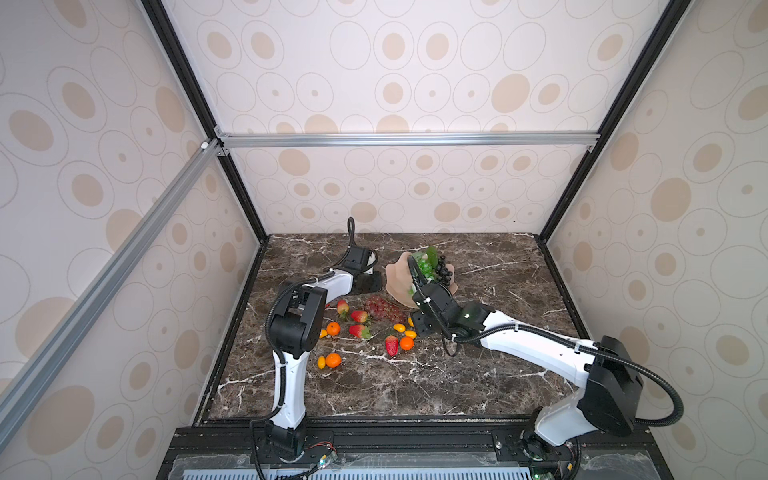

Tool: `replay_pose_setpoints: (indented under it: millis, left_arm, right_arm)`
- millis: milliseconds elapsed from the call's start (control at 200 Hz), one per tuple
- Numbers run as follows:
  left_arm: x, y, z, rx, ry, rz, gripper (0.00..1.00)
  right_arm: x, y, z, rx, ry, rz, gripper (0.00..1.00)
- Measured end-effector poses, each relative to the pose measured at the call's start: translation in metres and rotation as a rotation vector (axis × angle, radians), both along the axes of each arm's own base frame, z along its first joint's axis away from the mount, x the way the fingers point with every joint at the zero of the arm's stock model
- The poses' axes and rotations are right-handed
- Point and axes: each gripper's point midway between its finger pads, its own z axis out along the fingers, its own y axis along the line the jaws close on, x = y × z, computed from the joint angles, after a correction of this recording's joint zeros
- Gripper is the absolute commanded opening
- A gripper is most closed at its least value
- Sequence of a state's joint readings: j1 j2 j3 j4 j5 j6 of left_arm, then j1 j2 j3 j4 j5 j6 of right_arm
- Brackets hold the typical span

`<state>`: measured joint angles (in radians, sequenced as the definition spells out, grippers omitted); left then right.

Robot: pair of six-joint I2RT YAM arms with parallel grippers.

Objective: Place and organize the fake fruits in the fruit bowl

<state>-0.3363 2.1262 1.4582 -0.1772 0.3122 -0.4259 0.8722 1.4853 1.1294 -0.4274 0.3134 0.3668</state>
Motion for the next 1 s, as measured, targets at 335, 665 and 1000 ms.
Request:
replay_pose_setpoints:
  millis: [335, 665, 1000]
  left_arm:
    - [-0.014, -0.012, -0.011, 0.023, 0.050, -0.055, 0.22]
    - [-0.023, -0.002, -0.012, 0.057, 0.059, -0.038, 0.21]
    - [-0.057, 0.014, -0.013, 0.090, 0.100, -0.026, 0.20]
  right_arm:
    - [0.002, -0.016, 0.007, 0.071, -0.008, -0.046, 0.56]
    - [0.003, -0.013, 0.009, 0.087, -0.012, -0.046, 0.57]
    - [0.001, -0.015, 0.003, 0.081, -0.002, -0.046, 0.57]
